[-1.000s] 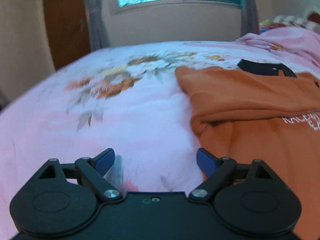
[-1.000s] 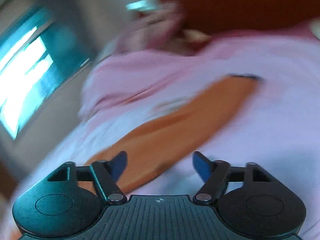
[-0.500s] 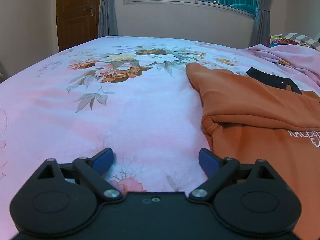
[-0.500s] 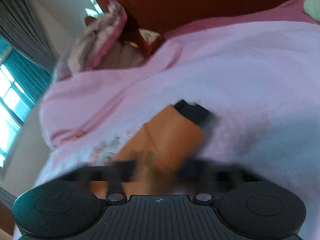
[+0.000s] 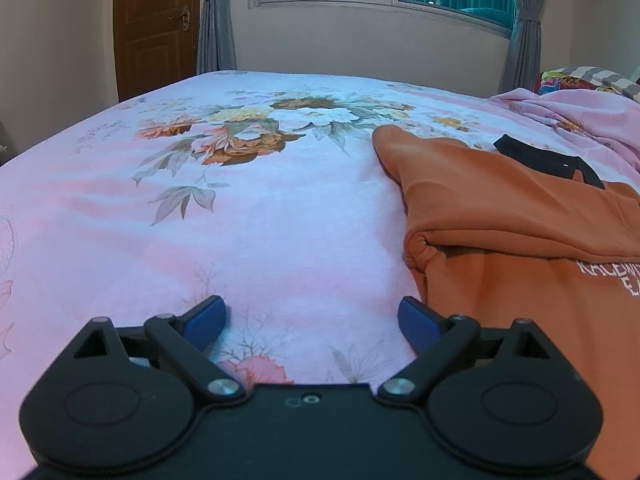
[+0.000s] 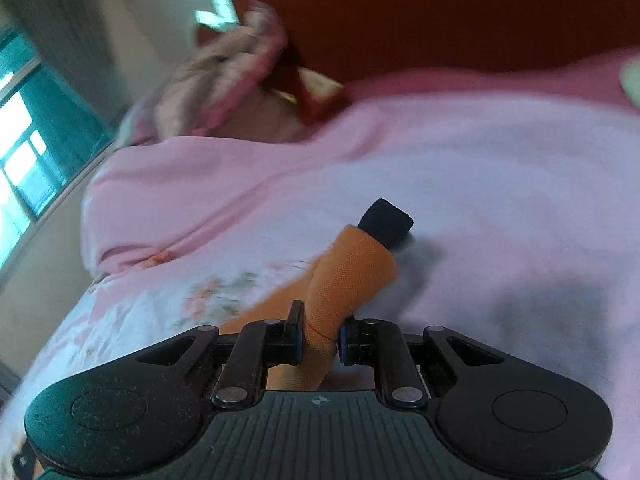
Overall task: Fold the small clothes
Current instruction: 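Grasp the cuff of the other sleeve with the right gripper, then lay the sleeve across the sweatshirt body and open the right gripper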
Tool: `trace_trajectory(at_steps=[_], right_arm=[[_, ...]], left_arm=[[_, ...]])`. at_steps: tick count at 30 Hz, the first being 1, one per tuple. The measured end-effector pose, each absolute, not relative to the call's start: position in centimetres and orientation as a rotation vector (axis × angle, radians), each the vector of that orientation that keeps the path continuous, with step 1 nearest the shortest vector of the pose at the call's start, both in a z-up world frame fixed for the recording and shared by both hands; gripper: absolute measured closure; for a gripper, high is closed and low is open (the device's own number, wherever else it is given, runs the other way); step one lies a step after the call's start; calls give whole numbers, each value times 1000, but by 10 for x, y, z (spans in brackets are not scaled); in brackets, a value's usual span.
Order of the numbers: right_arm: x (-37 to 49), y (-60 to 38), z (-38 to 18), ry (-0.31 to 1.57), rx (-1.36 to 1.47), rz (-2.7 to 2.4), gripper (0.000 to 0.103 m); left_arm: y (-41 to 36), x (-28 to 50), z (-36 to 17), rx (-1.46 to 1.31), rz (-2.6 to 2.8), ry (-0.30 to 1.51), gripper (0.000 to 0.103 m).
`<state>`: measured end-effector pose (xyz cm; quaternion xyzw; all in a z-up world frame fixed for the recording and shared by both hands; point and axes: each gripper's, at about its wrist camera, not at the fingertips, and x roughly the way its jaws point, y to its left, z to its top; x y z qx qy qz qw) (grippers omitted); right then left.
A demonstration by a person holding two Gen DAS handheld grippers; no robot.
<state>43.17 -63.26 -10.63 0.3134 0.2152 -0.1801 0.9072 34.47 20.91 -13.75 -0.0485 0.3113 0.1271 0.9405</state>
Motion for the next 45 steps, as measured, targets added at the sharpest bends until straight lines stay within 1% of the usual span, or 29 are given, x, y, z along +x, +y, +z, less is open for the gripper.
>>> trace_trajectory(at_steps=[4,8,11,14,17,21,23,24,25,26,27,28,29,30,31,32,34,39,45], right_arm=[[444,-561,-67,408,540,-250,87],[457,-443,-36,389,399,-54,87],[463,-353,-27,390,320,87,87],[464,-266,-38,410,198,211,87],[462,-199,-69,478,47,319,87],[456,-158,-105,510,-116,312,86],[458,-157,-105,498,-128,311,78],[458,-155,-104,498,-132,316,76],[458,-154,-104,496,-146,319,69],[456,-153,-104,488,-159,322,59],[457,-150,-105,475,-176,322,54],[453,-145,-104,462,-198,325,51],[450,-140,-106,454,-216,339,53],[448,-134,-107,449,-237,346,61],[448,-127,-109,446,-264,337,78],[449,-121,-111,439,-282,319,80],[449,-118,-108,432,-246,318,82],[448,-111,-100,378,-254,266,82],[442,-125,-69,278,-122,211,82]], left_arm=[[207,341,-130,-74,312,626,11],[212,330,-122,-68,338,657,11],[218,314,-118,-32,345,654,11],[229,298,-118,-33,373,653,11],[243,290,-121,-65,401,666,11],[259,287,-117,-116,433,648,11],[264,287,-118,-125,435,649,11],[265,287,-119,-132,434,651,11],[268,288,-122,-151,430,656,11],[269,288,-124,-163,429,658,11],[270,287,-126,-168,429,656,11],[269,286,-127,-168,429,652,11],[269,286,-128,-166,429,650,11],[269,286,-129,-165,429,647,11],[269,285,-130,-167,427,646,11],[270,285,-130,-171,426,645,10],[271,285,-130,-182,422,642,10],[271,283,-132,-189,421,637,10],[270,283,-133,-188,421,634,10]])
